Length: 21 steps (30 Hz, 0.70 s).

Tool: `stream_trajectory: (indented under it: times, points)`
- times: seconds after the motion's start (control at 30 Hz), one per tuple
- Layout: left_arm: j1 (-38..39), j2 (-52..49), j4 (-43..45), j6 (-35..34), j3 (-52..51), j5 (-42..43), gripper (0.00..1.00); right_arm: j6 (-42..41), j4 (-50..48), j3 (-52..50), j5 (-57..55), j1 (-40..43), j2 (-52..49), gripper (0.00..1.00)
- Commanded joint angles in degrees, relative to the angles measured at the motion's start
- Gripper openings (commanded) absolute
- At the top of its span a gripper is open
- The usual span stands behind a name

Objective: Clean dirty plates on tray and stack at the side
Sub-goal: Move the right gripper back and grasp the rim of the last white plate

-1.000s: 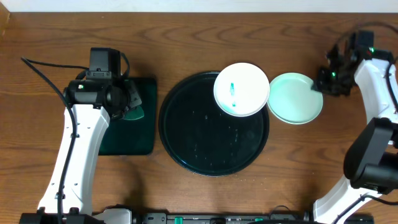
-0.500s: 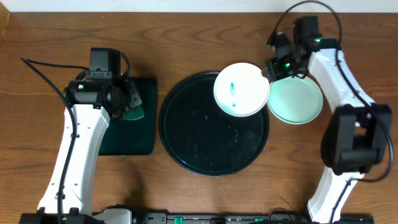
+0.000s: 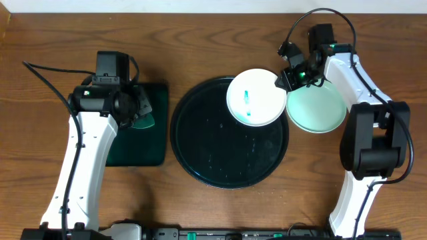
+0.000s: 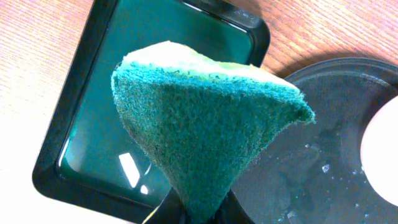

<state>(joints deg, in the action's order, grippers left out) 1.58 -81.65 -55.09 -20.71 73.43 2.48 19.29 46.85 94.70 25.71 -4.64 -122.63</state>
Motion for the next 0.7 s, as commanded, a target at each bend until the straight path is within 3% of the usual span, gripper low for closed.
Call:
stream_trajectory:
  times: [0.0, 0.13, 0.5, 0.67]
  points:
    - [-0.2, 0.0, 0.1, 0.8, -0.3, -0.3, 0.07, 0.4, -0.2, -0.2, 0.8, -0.4, -0.4, 0.22]
    - [-0.2, 0.0, 0.0, 0.8, -0.3, -0.3, 0.07, 0.4, -1.7, -1.6, 0.3, -0.5, -0.5, 0.25]
    - [-0.2, 0.0, 0.0, 0.7, -0.3, -0.3, 0.07, -1.7, -4.2, -1.9, -0.7, -0.7, -2.5, 0.09]
    - [-0.2, 0.0, 0.1, 0.8, -0.3, -0.3, 0.07, -2.6, -4.1, -1.9, -0.6, -0.7, -2.8, 0.06]
